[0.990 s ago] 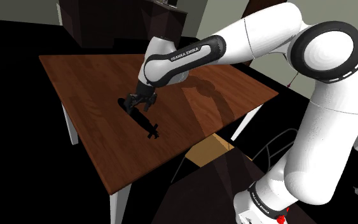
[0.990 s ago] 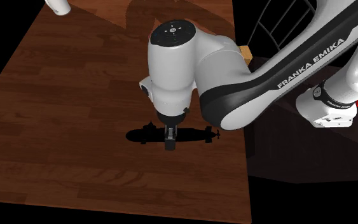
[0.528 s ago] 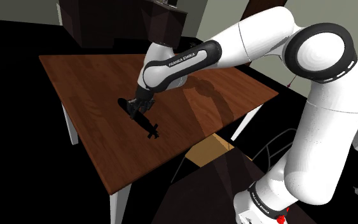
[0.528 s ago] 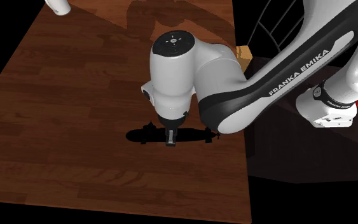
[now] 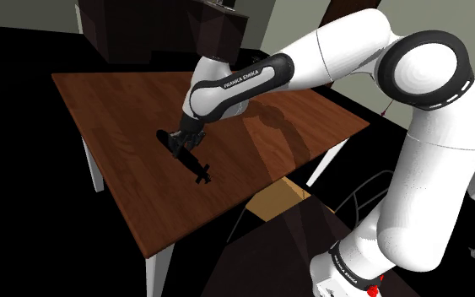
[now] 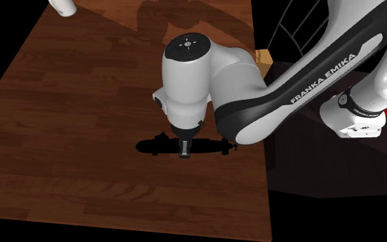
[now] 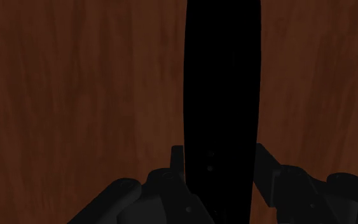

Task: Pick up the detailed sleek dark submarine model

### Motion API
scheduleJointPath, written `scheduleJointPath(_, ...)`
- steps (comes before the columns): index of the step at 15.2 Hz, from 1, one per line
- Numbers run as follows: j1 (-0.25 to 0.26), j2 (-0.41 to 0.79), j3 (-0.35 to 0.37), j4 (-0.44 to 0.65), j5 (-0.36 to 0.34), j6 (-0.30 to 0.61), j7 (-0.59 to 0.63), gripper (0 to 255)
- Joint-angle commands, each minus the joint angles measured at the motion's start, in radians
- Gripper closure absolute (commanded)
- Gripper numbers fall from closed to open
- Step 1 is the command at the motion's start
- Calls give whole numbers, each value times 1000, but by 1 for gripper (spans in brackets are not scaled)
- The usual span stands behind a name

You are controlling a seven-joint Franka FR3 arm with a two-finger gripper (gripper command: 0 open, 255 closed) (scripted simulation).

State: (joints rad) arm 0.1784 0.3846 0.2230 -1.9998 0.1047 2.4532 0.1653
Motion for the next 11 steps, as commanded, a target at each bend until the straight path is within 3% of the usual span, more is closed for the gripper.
scheduleJointPath(1,-1,-9,1,1,1,-11,1,255)
scheduleJointPath(11,-8,-92,6,31,11,-123,8,255)
